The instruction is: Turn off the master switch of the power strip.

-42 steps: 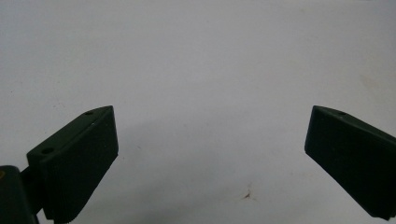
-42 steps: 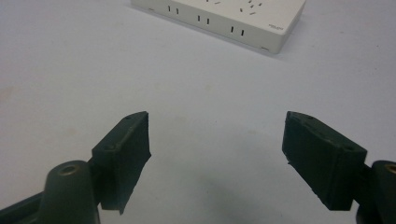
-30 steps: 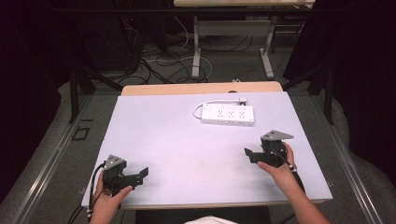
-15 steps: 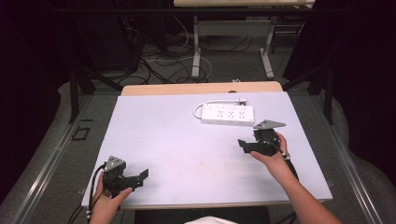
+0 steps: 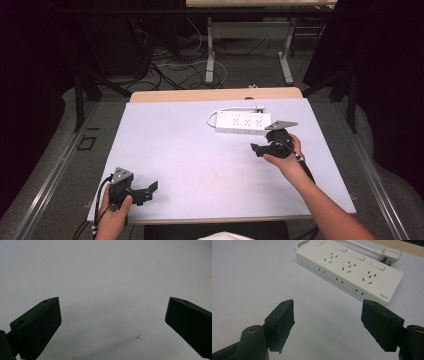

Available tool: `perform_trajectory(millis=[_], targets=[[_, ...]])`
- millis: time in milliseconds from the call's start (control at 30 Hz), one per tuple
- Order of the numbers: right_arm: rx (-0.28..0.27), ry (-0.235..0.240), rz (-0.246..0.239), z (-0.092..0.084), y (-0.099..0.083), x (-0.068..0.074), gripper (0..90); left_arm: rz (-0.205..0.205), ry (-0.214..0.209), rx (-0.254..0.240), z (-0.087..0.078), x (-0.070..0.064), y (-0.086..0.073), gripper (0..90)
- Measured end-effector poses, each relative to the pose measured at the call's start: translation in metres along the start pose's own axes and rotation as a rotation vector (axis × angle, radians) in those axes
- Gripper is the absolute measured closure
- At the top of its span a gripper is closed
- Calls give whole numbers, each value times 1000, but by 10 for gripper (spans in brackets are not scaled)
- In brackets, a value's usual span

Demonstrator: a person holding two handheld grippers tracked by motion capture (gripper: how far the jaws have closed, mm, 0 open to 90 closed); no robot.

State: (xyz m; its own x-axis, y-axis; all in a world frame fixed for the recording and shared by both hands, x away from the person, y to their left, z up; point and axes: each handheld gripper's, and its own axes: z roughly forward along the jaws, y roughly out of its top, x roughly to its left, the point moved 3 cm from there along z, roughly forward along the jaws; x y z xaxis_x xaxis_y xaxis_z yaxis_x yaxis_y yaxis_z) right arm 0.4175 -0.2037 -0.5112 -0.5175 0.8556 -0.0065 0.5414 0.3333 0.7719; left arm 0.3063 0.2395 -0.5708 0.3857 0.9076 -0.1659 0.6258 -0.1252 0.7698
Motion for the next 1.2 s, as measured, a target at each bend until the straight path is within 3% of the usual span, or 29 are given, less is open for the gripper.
perform_trajectory(millis=[233, 767, 1200], targets=[[3, 4, 8, 9, 12, -1, 260, 10, -3, 9, 0, -1, 0, 5], [31, -39, 13, 34, 41, -6, 294, 16, -10, 12, 1, -1, 0, 5], [59, -28, 14, 51, 64, -5, 306, 10, -12, 5, 0, 0, 0, 5]])
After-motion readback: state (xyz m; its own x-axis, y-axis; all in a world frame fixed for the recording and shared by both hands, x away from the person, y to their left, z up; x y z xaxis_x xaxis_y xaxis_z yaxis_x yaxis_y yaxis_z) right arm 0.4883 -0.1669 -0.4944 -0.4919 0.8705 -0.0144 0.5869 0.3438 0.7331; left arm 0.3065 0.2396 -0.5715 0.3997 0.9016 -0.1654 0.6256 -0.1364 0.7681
